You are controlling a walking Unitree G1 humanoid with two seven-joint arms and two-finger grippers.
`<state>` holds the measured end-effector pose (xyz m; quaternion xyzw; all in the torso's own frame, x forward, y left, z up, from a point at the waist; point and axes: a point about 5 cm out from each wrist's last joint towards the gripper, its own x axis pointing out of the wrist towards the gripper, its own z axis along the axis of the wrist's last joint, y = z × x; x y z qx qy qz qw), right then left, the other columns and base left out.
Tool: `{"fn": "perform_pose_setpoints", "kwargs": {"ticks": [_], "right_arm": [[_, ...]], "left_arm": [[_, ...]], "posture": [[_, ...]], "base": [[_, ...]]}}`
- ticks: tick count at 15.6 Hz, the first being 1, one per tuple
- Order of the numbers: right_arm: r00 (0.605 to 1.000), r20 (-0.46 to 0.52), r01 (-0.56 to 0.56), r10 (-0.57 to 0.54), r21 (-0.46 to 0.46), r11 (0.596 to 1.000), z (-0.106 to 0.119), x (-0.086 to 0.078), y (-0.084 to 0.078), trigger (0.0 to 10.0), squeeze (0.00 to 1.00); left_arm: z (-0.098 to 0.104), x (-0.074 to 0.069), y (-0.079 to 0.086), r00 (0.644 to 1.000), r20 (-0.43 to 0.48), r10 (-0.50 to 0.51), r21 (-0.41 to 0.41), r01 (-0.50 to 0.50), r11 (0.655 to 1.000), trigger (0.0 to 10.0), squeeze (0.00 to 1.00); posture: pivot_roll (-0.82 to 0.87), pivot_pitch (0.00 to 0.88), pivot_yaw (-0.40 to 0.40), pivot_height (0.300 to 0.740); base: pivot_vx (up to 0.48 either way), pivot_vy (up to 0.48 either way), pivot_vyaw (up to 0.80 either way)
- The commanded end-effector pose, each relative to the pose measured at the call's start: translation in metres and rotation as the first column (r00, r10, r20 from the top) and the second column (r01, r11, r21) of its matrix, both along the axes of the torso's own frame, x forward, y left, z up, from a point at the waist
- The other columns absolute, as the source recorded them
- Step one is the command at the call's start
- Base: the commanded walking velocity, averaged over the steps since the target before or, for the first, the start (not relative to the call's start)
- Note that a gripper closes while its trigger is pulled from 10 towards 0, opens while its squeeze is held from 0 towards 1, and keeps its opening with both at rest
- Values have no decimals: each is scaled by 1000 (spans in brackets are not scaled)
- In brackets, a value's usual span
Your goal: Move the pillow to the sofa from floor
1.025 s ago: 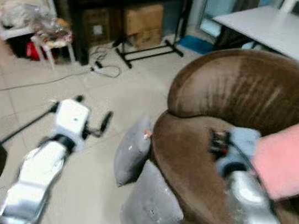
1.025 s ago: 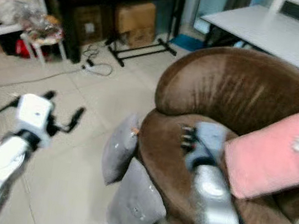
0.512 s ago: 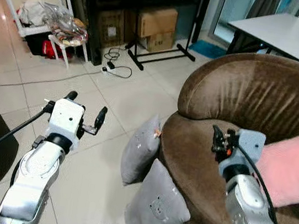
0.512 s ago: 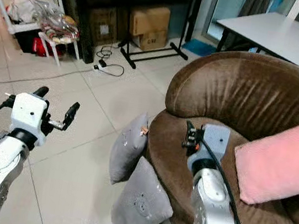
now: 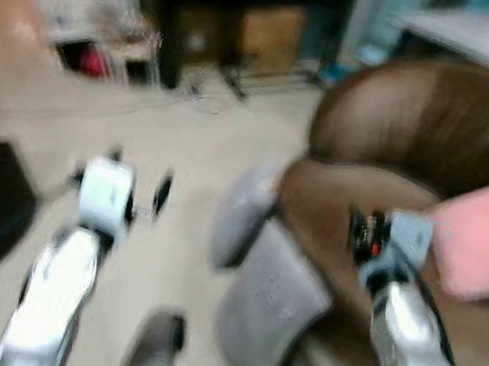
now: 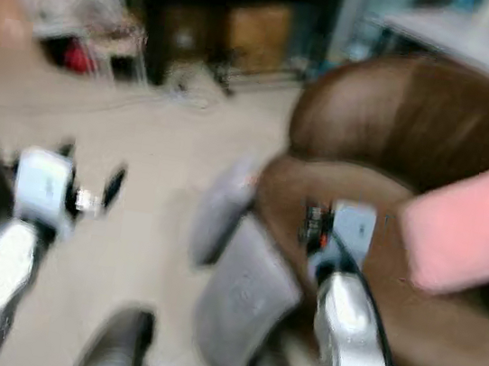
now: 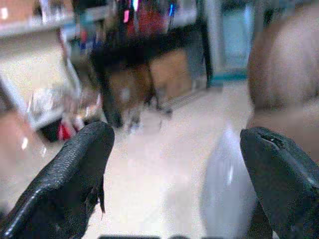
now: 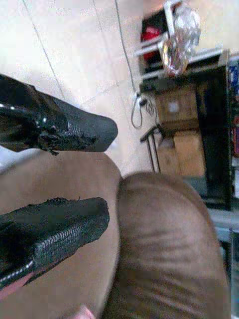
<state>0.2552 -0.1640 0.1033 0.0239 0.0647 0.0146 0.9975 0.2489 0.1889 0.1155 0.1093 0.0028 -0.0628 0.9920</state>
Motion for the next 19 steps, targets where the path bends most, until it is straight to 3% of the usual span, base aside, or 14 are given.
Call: {"fn": "perform_pose_setpoints", "kwargs": {"ticks": [1, 6, 10, 12, 19], "right_arm": [[1000, 3, -15, 15, 13, 1000, 1, 1, 4, 10000, 0], [1000, -15, -14, 14, -21, 1000, 0, 4, 4, 10000, 0], [999, -16, -53, 52, -46, 998, 1, 6, 8, 10000, 0], [1000, -22, -21, 21, -7, 1000, 0, 6, 6, 10000, 0], [1000, -25, 2, -2, -10, 1000, 0, 7, 2, 10000, 0]], "left_arm": [[10, 5, 1, 999, 39, -2, 4, 2, 1000, 10000, 0], [9, 5, 3, 999, 46, -10, -11, 11, 1000, 10000, 0], [10, 5, 3, 999, 47, -10, -13, 11, 1000, 10000, 0], [10, 5, 5, 999, 49, -8, -11, 8, 1000, 10000, 0], [10, 7, 6, 999, 50, -17, -8, 18, 1000, 10000, 0]], "posture": [[-56, 0, 15, 563], [-56, 0, 15, 563], [-54, 0, 12, 563], [-55, 0, 12, 563], [-56, 0, 14, 563]], "base": [[0, 0, 0], [0, 0, 0], [268, 0, 372], [287, 0, 0], [286, 0, 0]]}}
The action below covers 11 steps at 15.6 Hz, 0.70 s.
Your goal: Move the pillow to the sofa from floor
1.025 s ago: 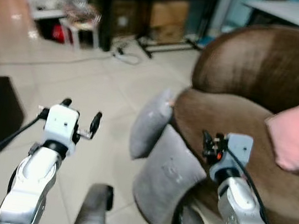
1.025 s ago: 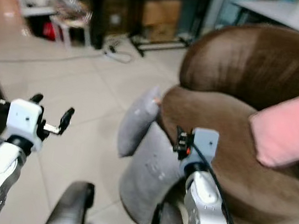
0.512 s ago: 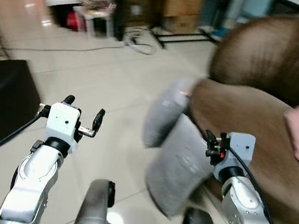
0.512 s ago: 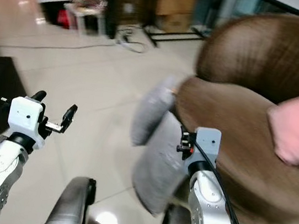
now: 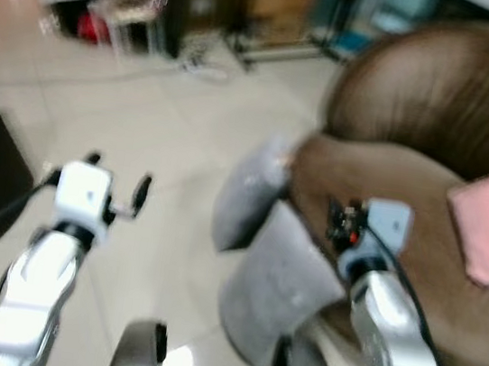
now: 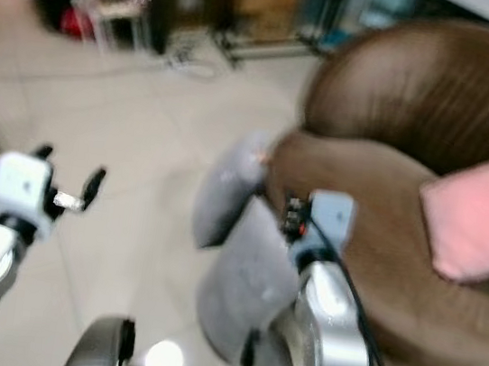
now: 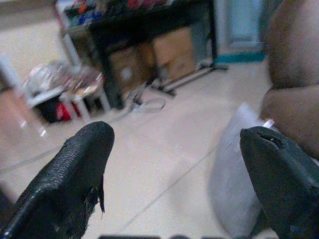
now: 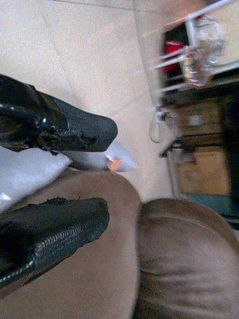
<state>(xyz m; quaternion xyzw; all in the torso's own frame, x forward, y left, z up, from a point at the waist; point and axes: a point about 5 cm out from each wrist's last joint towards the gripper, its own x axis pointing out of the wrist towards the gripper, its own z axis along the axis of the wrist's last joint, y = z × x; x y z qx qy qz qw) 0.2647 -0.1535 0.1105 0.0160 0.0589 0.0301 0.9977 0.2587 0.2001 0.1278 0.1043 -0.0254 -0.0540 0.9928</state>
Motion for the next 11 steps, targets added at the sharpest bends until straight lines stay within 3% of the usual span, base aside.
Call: {"fn": "perform_pose_setpoints", "kwargs": {"ticks": [1, 5, 11], "right_arm": [[999, -38, 35, -35, 4, 999, -8, -3, -9, 10000, 0], [998, -59, -4, 3, -13, 1000, -11, -3, -7, 10000, 0], [991, -117, -67, 66, -12, 998, -24, 5, -10, 10000, 0]], "left_arm": [[-2, -3, -6, 1000, -7, -29, 6, 29, 1000, 10000, 0], [-3, -3, -6, 1000, -10, -19, 17, 19, 1000, 10000, 0], [-7, 0, -7, 997, -31, -67, 44, 69, 997, 10000, 0]], "posture": [[-57, 0, 13, 563], [-58, 0, 10, 563], [-60, 0, 8, 513]], "base": [[285, 0, 0], [68, 0, 0], [0, 0, 0]]}}
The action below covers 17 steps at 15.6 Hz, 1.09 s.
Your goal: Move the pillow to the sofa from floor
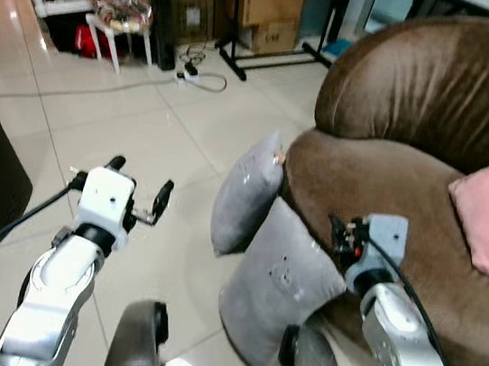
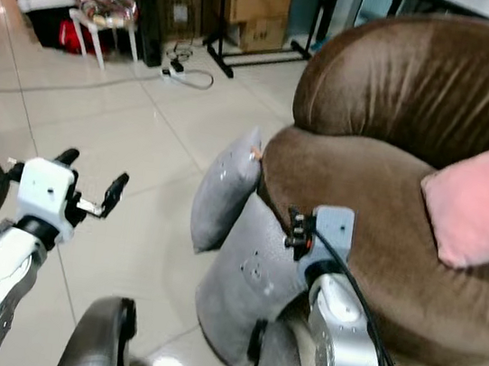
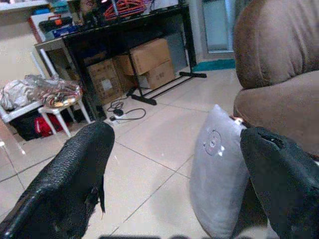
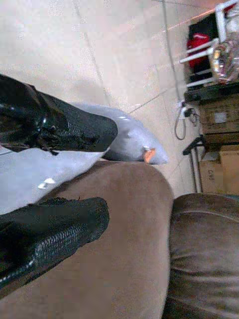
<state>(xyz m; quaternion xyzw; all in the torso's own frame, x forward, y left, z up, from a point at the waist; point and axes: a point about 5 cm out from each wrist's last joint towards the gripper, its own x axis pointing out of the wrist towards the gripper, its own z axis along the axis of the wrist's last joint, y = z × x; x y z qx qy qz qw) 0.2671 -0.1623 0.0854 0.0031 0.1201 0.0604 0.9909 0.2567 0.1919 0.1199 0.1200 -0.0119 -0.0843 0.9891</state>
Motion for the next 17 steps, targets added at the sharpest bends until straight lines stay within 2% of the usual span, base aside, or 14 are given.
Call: {"fn": "perform_pose_setpoints", "kwargs": {"ticks": [1, 4, 8, 12, 13, 14, 15, 17], "right_arm": [[1000, 4, -2, 2, 10, 1000, 1, 3, -1, 10000, 0], [998, -32, -51, 50, -10, 999, -11, 12, 3, 10000, 0], [995, -50, -85, 84, -7, 996, -17, 14, 11, 10000, 0], [993, -56, -108, 108, -5, 994, -22, 16, 18, 10000, 0], [990, -51, -128, 129, 24, 992, -22, 21, 26, 10000, 545], [991, -48, -124, 125, 33, 992, -22, 23, 27, 10000, 804], [995, -26, -89, 92, 76, 993, -20, 33, 29, 10000, 1000], [999, -22, -29, 31, 93, 995, -21, 44, 28, 10000, 1000]], "left_arm": [[1, 2, 1, 1000, 2, -11, 10, 11, 1000, 10000, 0], [0, 13, 11, 999, -19, -42, 47, 43, 998, 10000, 0], [7, 9, 23, 999, -24, -39, 38, 40, 998, 10000, 0], [14, 14, 24, 998, -10, -61, 45, 61, 997, 10000, 0], [19, 18, 16, 993, 4, -121, 37, 120, 992, 10000, 0], [20, 18, 14, 991, 7, -134, 33, 133, 991, 10000, 0], [22, 17, 7, 981, 0, -192, 11, 192, 981, 10000, 0], [22, 12, 3, 968, -24, -249, 7, 249, 968, 10000, 0]], "posture": [[-60, 0, 8, 513], [-50, 0, 17, 488], [-39, 0, 29, 458], [-23, 0, 24, 433], [-17, 0, 22, 433], [-15, 0, 21, 433], [-6, 8, 18, 433], [11, 28, 15, 433]], "base": [[0, 0, 0], [0, 0, 0], [0, 0, 0], [0, 0, 0], [0, 0, 0], [0, 0, 0], [0, 0, 0], [0, 0, 0]]}}
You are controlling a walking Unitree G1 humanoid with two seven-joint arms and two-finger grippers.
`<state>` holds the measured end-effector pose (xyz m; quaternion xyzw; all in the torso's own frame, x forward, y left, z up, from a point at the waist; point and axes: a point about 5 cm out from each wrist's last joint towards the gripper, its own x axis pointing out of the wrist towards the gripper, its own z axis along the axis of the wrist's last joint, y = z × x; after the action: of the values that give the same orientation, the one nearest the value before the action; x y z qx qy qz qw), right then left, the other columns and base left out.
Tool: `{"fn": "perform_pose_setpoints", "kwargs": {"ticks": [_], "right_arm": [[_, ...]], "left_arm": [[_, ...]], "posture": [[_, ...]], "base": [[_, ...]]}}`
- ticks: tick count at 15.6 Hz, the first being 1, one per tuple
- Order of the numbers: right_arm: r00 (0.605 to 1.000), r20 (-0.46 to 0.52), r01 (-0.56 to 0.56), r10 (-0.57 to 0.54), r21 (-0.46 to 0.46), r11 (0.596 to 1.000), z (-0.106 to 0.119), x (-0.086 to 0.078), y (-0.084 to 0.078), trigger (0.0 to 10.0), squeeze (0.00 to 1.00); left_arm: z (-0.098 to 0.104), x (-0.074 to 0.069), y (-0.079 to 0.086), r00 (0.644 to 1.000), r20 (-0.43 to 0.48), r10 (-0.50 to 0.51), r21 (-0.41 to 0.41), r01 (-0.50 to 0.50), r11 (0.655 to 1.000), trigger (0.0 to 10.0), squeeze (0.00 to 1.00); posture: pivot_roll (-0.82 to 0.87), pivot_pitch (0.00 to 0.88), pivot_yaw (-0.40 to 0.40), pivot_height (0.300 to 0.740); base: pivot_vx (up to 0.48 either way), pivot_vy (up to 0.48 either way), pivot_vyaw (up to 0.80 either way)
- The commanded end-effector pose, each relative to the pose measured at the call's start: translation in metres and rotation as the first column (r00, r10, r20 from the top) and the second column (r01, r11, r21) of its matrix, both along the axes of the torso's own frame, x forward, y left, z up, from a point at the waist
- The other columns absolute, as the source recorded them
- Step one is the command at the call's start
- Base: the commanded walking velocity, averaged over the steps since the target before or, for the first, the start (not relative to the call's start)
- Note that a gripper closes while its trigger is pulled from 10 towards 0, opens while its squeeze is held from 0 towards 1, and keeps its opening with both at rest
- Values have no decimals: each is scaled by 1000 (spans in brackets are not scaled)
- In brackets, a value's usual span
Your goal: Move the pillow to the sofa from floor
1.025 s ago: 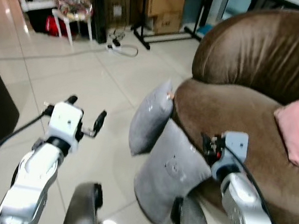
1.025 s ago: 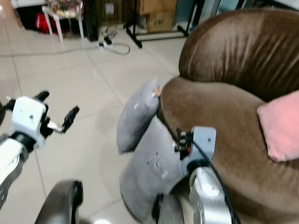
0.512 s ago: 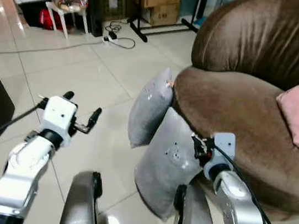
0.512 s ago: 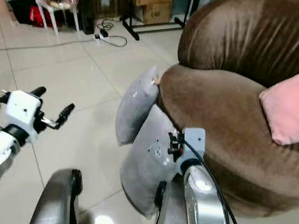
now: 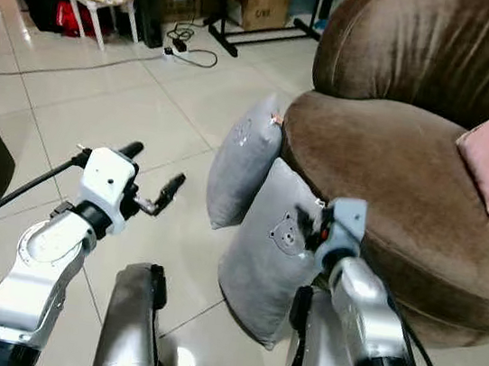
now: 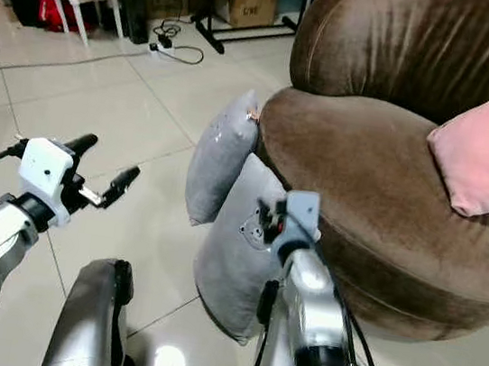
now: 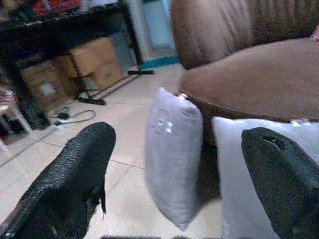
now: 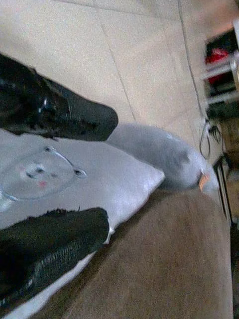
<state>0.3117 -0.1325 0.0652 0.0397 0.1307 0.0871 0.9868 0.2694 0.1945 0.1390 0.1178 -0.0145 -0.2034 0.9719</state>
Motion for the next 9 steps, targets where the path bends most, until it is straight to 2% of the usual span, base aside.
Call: {"fn": "perform_pose_setpoints", "kwargs": {"ticks": [1, 4, 6, 7, 8, 9], "right_arm": [[999, -2, 46, -46, 19, 999, -2, 4, -3, 10000, 1000], [991, -42, 127, -125, 27, 992, -6, 21, -6, 10000, 1000], [983, -61, 173, -172, 12, 985, -7, 27, -7, 10000, 1000], [976, -74, 205, -203, 18, 979, -4, 33, -7, 10000, 667], [971, -77, 231, -228, 19, 973, -3, 37, -7, 10000, 0], [965, -88, 249, -246, 16, 968, -3, 38, -7, 10000, 0]], "left_arm": [[2, -3, -1, 999, -11, -35, 11, 35, 999, 10000, 0], [7, -9, 6, 997, -36, -71, 45, 73, 996, 10000, 0], [10, -12, 9, 995, -49, -84, 53, 87, 995, 10000, 0], [12, -16, 12, 992, -70, -106, 67, 110, 992, 10000, 0], [15, -21, 15, 989, -85, -118, 77, 124, 989, 10000, 0], [16, -25, 18, 988, -97, -123, 86, 131, 988, 10000, 0]], "posture": [[23, 41, 13, 433], [63, 83, 17, 433], [87, 102, 19, 433], [106, 130, 22, 433], [123, 152, 28, 433], [135, 169, 31, 433]], "base": [[0, 0, 0], [0, 0, 0], [0, 0, 0], [0, 0, 0], [0, 0, 0], [0, 0, 0]]}}
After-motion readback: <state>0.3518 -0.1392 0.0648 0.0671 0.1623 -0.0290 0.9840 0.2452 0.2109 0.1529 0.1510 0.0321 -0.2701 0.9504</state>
